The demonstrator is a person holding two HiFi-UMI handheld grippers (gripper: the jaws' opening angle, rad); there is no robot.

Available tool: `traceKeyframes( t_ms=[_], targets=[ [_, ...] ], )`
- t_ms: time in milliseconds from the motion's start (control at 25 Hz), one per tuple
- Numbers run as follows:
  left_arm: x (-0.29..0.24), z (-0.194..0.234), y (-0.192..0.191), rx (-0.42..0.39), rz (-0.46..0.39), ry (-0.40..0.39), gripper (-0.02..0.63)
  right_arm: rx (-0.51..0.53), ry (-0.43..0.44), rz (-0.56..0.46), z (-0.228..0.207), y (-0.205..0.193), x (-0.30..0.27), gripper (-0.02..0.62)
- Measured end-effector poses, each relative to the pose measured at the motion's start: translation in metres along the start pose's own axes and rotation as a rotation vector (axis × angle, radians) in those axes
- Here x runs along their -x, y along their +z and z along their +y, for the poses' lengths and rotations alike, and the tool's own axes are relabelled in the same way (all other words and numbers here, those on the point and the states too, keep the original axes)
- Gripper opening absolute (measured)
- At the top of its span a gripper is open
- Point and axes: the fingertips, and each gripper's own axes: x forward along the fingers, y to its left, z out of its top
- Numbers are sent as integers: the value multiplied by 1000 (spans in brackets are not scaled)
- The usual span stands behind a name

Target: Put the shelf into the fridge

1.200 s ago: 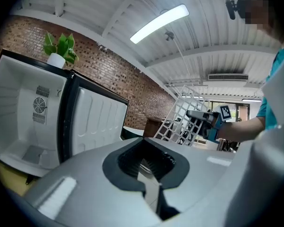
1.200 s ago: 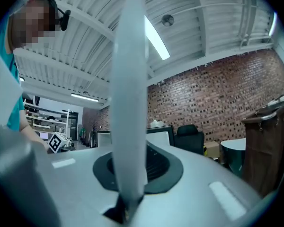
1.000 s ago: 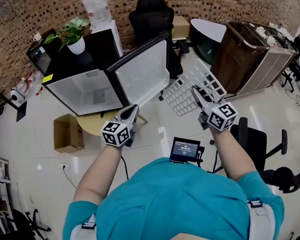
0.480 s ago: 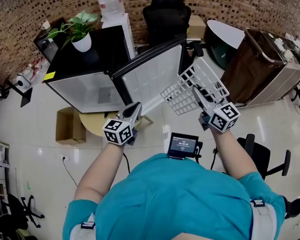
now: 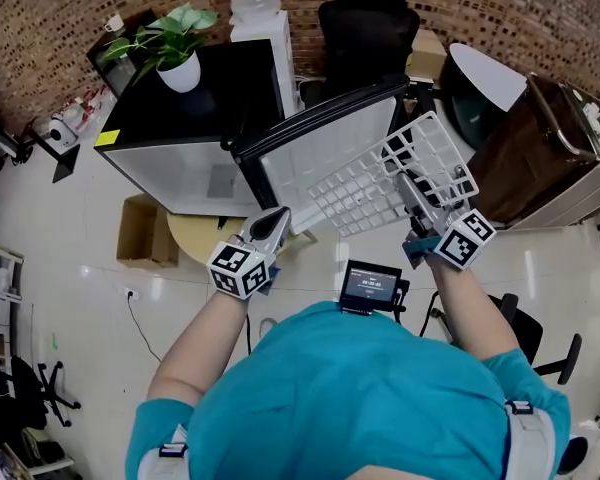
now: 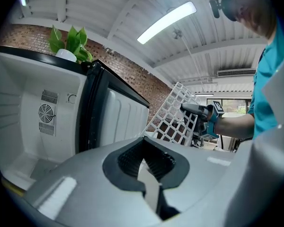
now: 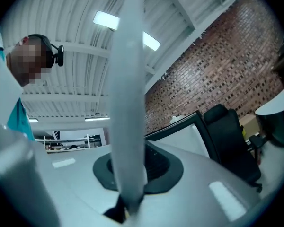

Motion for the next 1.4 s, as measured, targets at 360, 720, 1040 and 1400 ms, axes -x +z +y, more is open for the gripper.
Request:
traceKeyframes(
  t_ms=[360, 720, 1040, 1400],
  targets=[
    [57, 51, 10, 4, 14, -133, -3, -77, -76, -40, 44, -36, -42, 28],
    [90, 85, 12, -11, 39, -211, -3, -123, -115, -189, 83, -31, -40, 28],
    [105, 94, 18, -22, 29, -119, -3, -234, -15, -248, 100, -33, -38, 28],
    [123, 114, 18, -37, 46, -53, -3, -307, 48, -213, 106, -67, -73, 28]
  ],
)
